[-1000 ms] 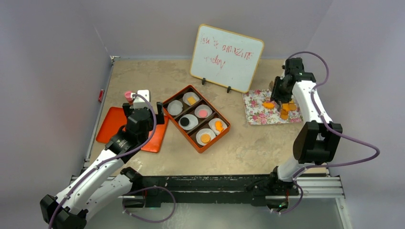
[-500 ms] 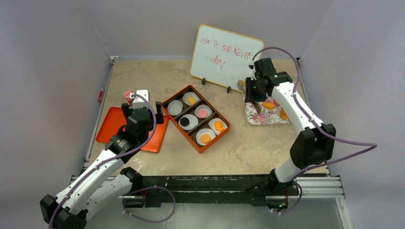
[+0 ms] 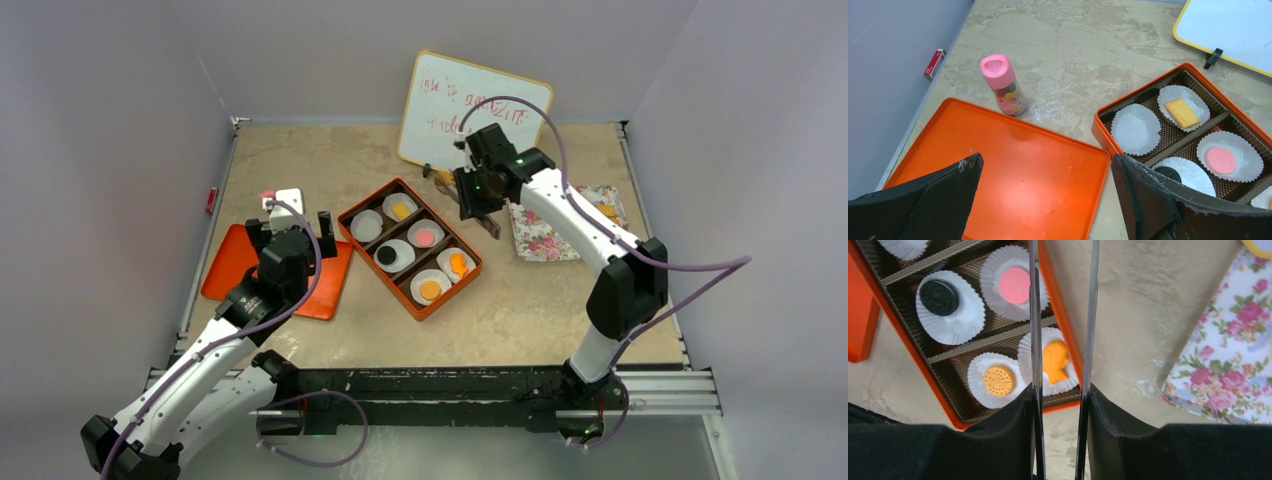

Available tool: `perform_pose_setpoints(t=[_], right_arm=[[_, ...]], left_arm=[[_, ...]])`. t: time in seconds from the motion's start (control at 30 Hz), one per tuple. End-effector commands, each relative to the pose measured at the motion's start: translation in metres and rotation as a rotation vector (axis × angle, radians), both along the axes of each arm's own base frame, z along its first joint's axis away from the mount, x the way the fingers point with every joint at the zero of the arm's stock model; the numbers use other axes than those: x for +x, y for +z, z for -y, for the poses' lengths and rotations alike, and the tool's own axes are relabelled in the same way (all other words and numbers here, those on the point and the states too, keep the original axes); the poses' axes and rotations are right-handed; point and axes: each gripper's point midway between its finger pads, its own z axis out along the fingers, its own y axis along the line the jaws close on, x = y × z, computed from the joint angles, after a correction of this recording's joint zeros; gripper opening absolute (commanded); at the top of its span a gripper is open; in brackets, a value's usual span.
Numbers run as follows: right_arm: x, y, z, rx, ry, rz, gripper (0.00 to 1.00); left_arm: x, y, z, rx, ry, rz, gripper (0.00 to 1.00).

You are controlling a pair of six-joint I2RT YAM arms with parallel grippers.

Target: Pack the cookies

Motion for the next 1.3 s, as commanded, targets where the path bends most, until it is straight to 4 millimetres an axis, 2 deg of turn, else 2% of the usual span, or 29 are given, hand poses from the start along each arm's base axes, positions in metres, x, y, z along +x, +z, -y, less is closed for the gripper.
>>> perform_pose_setpoints(t=[0.0,0.33,0.57,0.87,1.27], right_arm=[[0.007,0.023,-0.041,0.048,0.076,0.074,0.19],[-0.006,0.009,-0.118,0.039,0.255,0.075,0.19],[-0.012,-0.008,-0.152,0.023,0.331,0.055,0.19],[-0.021,-0.031,-0.166,-0.013,0.375,0.014,0.20],[-0.035,-0.038,-0.166,-0.041,0.417,-0.017,0.26]], left_arm=[[0.000,0.006,-0.009,-0.019,0.057,0.033,1.00],[-0.002,0.008,-0.015,-0.019,0.091,0.044,1.00],[-0.002,0.008,-0.015,-0.021,0.094,0.046,1.00],[-0.001,0.008,-0.013,-0.025,0.080,0.047,1.00],[-0.001,0.007,-0.011,-0.023,0.072,0.044,1.00]])
